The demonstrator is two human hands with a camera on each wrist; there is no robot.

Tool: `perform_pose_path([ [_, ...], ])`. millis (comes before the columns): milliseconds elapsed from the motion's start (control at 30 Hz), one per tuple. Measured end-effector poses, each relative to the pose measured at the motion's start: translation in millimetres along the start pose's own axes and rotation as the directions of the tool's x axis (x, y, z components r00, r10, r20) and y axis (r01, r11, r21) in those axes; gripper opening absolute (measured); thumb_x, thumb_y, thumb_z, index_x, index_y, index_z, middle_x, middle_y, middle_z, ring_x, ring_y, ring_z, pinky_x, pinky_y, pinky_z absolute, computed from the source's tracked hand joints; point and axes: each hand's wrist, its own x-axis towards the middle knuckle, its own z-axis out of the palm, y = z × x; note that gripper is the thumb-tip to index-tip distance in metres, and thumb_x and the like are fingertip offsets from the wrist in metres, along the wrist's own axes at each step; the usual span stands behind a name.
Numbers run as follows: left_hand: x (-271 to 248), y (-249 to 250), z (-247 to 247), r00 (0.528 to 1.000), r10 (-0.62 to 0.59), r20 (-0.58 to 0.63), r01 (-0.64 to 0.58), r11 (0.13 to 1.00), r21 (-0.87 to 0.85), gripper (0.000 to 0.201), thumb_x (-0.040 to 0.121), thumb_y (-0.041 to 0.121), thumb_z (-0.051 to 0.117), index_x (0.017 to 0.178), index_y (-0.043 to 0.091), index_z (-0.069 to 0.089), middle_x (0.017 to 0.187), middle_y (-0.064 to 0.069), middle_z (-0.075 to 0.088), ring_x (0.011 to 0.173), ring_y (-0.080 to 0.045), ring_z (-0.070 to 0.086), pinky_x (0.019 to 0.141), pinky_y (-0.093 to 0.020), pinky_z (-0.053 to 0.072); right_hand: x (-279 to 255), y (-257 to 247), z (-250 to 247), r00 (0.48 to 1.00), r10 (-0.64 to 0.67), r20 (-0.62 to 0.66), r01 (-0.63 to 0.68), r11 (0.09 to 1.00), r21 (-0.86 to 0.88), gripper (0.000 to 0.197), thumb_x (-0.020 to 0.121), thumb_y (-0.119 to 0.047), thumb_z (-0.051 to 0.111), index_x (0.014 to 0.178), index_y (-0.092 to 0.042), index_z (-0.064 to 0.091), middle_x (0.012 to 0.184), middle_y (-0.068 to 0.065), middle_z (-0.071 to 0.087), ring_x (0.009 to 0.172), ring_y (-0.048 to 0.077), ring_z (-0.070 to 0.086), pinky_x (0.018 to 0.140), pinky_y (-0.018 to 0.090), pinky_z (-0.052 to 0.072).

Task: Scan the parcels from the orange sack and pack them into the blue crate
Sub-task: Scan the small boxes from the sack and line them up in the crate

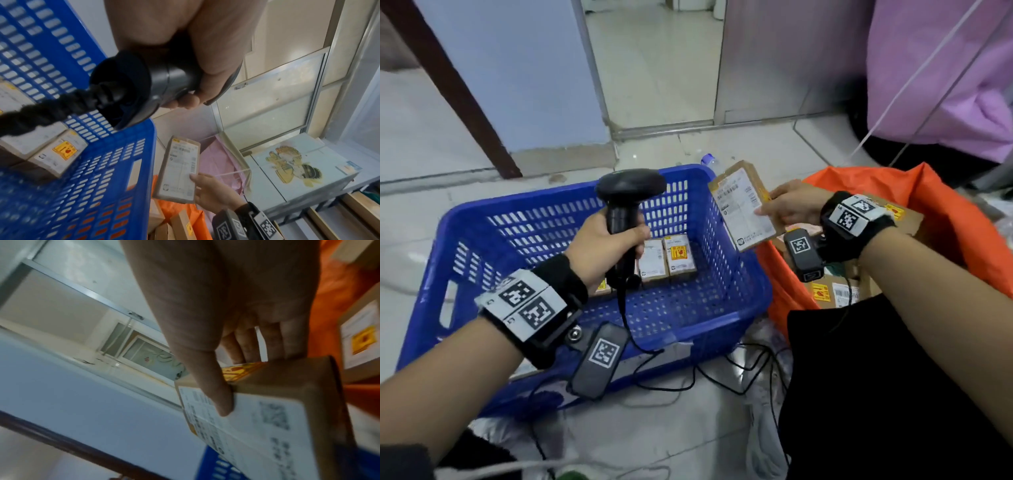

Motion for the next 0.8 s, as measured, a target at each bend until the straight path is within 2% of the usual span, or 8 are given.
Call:
perform_pose_path([
  [133,-12,0,-29,0.998,0.003,-0.058,-0.006,0.999,-0.050,0.015,0.090,-0.003,0.059,0.086,0.011,0.055,0.074,-0.006,0.052,0.050,-0.007,0.053,0.053,-0.020,0.049,-11,-36,33,0.994,-0.077,0.078,0.072,0.995,0.074,0.025,0.085,-0.004,0.070,0.109,-0.002,0.064,0.115,0.015,0.069,0.108,0.027,0.065,0.101,0.039,0.049],
  [267,-19,-4,-51,0.994,0.010,-0.110,-0.017,0.998,-0.062,0.016,0.090,-0.003,0.058,0.085,0.011,0.054,0.073,-0.005,0.051,0.050,-0.007,0.052,0.053,-0.021,0.048,-13,-58,98,0.954,-0.156,0.254,0.123,0.982,0.143,0.012,0.089,-0.006,0.066,0.101,-0.007,0.067,0.108,0.008,0.072,0.101,0.021,0.067,0.096,0.032,0.053],
  [367,-26,-13,-67,0.985,0.010,-0.172,-0.015,0.999,-0.030,0.015,0.089,-0.003,0.059,0.085,0.010,0.053,0.072,-0.004,0.051,0.051,-0.009,0.052,0.056,-0.025,0.048,-1,-68,152,0.923,-0.173,0.343,0.113,0.976,0.186,0.016,0.090,-0.005,0.065,0.106,-0.001,0.064,0.115,0.011,0.070,0.106,0.023,0.067,0.097,0.034,0.052],
  [433,-30,-19,-77,0.977,0.005,-0.213,-0.003,1.000,0.011,0.013,0.089,-0.001,0.059,0.085,0.010,0.054,0.068,-0.003,0.052,0.051,-0.008,0.052,0.056,-0.023,0.048,13,-70,186,0.903,-0.181,0.390,0.098,0.970,0.224,0.010,0.089,0.000,0.064,0.099,-0.002,0.063,0.112,0.012,0.069,0.099,0.023,0.068,0.094,0.035,0.054],
  [467,-31,-21,-80,0.970,0.002,-0.244,0.006,1.000,0.030,0.014,0.089,-0.001,0.060,0.084,0.010,0.053,0.066,-0.003,0.052,0.050,-0.007,0.052,0.054,-0.022,0.047,22,-69,202,0.899,-0.181,0.400,0.086,0.966,0.245,0.012,0.089,0.001,0.064,0.100,0.001,0.062,0.111,0.013,0.069,0.098,0.023,0.069,0.092,0.036,0.055],
  [533,-28,-26,-85,0.951,-0.026,-0.307,0.037,0.999,0.029,0.015,0.087,-0.001,0.060,0.082,0.011,0.053,0.064,-0.004,0.052,0.046,-0.005,0.052,0.052,-0.023,0.047,35,-66,226,0.903,-0.155,0.400,0.054,0.966,0.252,0.032,0.087,0.001,0.067,0.116,0.009,0.054,0.115,0.016,0.068,0.101,0.025,0.069,0.090,0.036,0.056],
  [600,-27,-30,-89,0.944,-0.071,-0.323,0.064,0.997,-0.033,0.014,0.086,-0.001,0.061,0.083,0.011,0.054,0.066,-0.005,0.052,0.047,-0.007,0.053,0.053,-0.026,0.047,43,-64,243,0.903,-0.141,0.405,0.041,0.969,0.245,0.042,0.087,0.000,0.067,0.124,0.007,0.050,0.118,0.016,0.068,0.103,0.024,0.068,0.092,0.034,0.056],
  [800,-46,-53,-97,0.939,-0.127,-0.320,0.136,0.991,0.007,0.018,0.087,0.000,0.062,0.078,0.013,0.054,0.064,-0.004,0.053,0.050,-0.008,0.051,0.057,-0.026,0.045,59,-57,259,0.909,-0.091,0.407,-0.012,0.970,0.243,0.051,0.083,-0.001,0.071,0.128,0.007,0.047,0.120,0.019,0.067,0.107,0.029,0.067,0.094,0.041,0.055],
])
